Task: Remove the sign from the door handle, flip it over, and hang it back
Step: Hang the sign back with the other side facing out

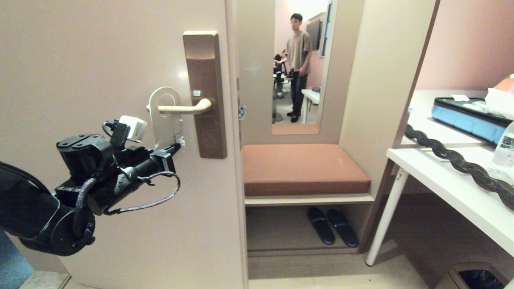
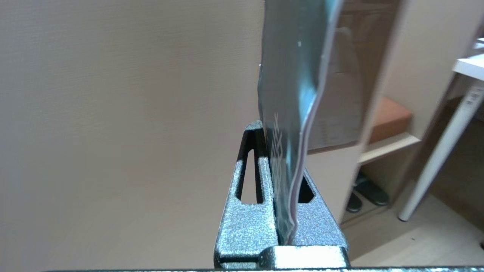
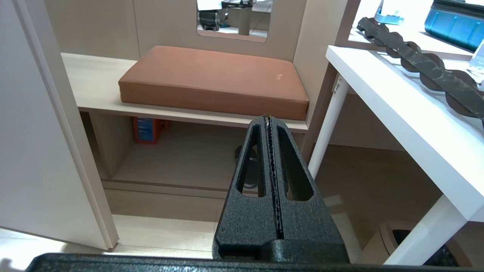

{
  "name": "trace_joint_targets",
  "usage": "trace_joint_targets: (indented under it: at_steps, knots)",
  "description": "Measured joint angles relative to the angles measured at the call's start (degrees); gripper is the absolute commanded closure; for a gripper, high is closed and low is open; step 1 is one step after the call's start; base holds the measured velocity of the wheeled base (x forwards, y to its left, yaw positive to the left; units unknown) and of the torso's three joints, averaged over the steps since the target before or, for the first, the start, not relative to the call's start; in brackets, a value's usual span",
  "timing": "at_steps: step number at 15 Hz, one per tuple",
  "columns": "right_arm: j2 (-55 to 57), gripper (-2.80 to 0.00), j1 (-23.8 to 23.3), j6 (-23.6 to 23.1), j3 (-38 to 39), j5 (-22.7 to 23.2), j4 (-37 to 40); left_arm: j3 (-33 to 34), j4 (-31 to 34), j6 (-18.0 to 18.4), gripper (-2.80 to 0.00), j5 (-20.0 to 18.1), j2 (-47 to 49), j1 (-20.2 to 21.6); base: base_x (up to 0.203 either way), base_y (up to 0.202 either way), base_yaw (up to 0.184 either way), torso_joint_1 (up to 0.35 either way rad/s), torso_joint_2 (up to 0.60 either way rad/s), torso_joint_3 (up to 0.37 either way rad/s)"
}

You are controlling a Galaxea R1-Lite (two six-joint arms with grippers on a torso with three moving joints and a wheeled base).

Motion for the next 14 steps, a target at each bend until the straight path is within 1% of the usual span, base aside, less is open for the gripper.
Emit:
trace_joint_targets:
  at_steps: [2,14]
  knots:
    - [0.0,0.0,0.0,0.0,0.0,0.0,0.0,0.05,0.0,0.0,0.0,0.49,-0.15,-1.34,0.0,0.0,0.0,0.0,0.0,0.0]
    - [0.0,0.0,0.0,0.0,0.0,-0.01,0.04,1.02,0.03,-0.02,0.0,0.61,-1.3,-6.11,0.0,0.0,0.0,0.0,0.0,0.0]
